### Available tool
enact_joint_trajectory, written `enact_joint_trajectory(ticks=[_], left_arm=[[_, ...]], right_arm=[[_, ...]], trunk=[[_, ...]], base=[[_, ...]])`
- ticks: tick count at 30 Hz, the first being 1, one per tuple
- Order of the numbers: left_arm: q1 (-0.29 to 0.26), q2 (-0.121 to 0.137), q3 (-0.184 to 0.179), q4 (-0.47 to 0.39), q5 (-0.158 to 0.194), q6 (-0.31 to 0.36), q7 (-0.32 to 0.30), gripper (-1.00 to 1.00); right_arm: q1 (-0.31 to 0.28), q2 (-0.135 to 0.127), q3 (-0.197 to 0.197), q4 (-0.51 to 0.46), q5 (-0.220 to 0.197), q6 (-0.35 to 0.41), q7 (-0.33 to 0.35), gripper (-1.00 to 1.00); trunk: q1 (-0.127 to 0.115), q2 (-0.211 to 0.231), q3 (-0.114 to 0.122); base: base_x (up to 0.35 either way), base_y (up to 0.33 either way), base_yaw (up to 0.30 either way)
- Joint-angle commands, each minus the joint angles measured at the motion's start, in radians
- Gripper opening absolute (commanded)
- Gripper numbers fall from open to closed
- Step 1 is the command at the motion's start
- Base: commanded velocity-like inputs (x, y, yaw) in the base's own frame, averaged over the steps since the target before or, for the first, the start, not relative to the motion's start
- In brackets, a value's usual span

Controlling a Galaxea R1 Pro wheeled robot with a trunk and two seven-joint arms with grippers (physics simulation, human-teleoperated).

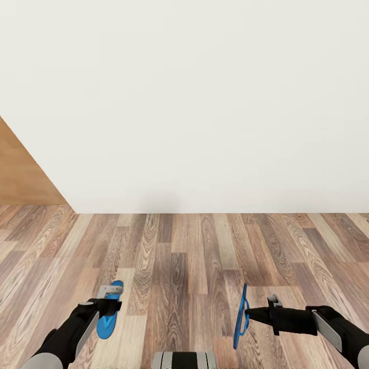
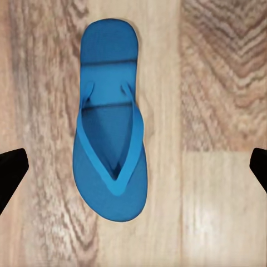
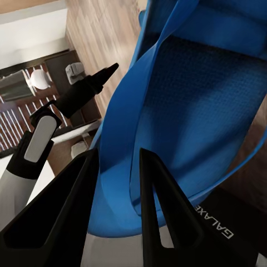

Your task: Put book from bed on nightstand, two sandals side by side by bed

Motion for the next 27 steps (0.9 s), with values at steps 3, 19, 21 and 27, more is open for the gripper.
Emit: enact_joint_trajectory(ticks=[3, 19, 21, 27], left_arm=[[0.000, 0.001, -0.003, -0.002, 0.002, 0.006, 0.000, 1.00], [0.000, 0.001, -0.004, -0.002, 0.002, 0.006, 0.000, 1.00], [-0.001, 0.001, -0.004, -0.002, 0.002, 0.006, 0.000, 1.00], [-0.001, 0.001, -0.004, -0.002, 0.002, 0.006, 0.000, 1.00]], right_arm=[[-0.001, -0.001, 0.005, 0.000, -0.008, 0.008, 0.002, -1.00], [-0.002, 0.000, 0.005, 0.000, -0.008, 0.008, 0.002, -1.00], [-0.002, -0.001, 0.005, 0.000, -0.008, 0.008, 0.002, -1.00], [-0.001, -0.001, 0.005, 0.000, -0.008, 0.008, 0.002, -1.00]], trunk=[[0.001, -0.001, -0.012], [0.008, -0.005, -0.074], [0.009, -0.005, -0.082], [0.012, -0.007, -0.105]], base=[[0.000, 0.000, 0.000], [0.000, 0.000, 0.000], [0.000, 0.000, 0.000], [0.000, 0.000, 0.000]])
